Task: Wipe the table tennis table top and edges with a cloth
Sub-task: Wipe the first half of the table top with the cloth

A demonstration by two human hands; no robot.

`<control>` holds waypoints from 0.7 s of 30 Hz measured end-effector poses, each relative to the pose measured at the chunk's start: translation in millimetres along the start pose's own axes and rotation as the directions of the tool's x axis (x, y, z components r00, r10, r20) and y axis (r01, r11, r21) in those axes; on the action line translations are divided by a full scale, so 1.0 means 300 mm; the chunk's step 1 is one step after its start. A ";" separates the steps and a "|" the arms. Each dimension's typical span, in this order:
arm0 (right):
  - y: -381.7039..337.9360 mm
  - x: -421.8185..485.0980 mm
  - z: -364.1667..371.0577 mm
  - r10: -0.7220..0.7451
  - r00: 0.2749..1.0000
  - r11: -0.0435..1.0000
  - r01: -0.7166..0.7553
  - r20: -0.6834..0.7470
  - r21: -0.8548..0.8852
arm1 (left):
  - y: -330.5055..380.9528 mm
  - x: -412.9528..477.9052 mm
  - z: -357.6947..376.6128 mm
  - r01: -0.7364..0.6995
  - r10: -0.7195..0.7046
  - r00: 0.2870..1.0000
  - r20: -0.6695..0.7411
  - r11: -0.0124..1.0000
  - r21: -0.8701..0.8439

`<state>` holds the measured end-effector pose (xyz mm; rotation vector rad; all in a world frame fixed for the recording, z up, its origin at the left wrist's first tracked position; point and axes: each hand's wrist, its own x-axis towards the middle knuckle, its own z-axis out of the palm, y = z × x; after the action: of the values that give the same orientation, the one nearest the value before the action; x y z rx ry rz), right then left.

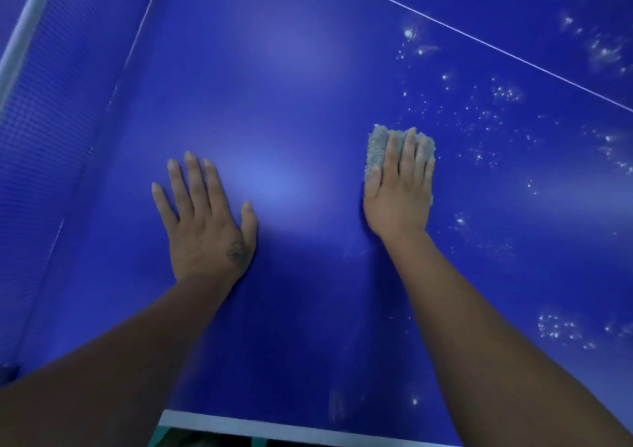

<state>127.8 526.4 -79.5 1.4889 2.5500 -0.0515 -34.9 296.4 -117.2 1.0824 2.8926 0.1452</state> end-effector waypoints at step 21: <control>0.054 0.264 0.027 -0.034 0.995 0.998 0.039 -0.096 0.058 | 0.312 0.428 0.018 -0.001 0.000 1.000 -0.013 0.999 -0.049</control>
<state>105.0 601.6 -100.7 1.5003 2.6734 -0.0646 -70.1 451.4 -114.5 1.0782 2.8837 0.2228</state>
